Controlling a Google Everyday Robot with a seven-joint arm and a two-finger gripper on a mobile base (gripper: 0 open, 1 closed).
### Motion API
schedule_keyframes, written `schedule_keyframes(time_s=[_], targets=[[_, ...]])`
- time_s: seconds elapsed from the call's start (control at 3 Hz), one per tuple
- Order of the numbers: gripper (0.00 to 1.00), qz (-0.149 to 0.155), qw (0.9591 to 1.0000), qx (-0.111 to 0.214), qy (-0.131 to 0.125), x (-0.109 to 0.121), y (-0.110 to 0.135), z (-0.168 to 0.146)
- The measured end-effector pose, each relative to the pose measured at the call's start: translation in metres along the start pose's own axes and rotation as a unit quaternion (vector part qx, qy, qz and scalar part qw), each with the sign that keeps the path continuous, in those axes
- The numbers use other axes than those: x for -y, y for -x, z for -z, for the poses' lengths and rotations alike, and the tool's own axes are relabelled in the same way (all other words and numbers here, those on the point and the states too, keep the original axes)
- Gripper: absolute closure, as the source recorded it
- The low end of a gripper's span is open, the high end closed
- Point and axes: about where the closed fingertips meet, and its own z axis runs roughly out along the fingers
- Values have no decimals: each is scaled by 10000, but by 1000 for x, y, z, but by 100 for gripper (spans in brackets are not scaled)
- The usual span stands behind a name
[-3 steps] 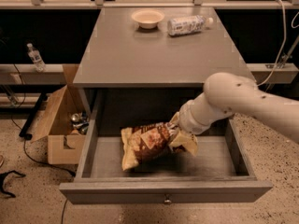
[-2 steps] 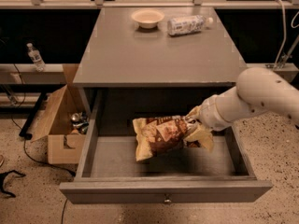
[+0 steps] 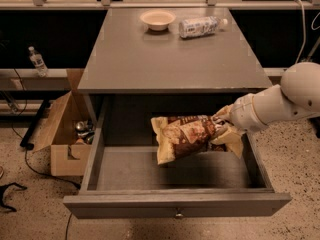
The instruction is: Pick brown chip bag from top drawer and place on counter
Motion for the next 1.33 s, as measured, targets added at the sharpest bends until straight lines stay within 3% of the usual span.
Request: schedule_keyframes(time_s=[0.33,0.67,1.0,1.33], targets=[[100,3,10000,8,-42,1,0,5],[100,34,9978,123,-645,10,4,78],[100,20,9914,348,-1263,21,8,151],[100,-255,9824,546,-1767,43,11,198]])
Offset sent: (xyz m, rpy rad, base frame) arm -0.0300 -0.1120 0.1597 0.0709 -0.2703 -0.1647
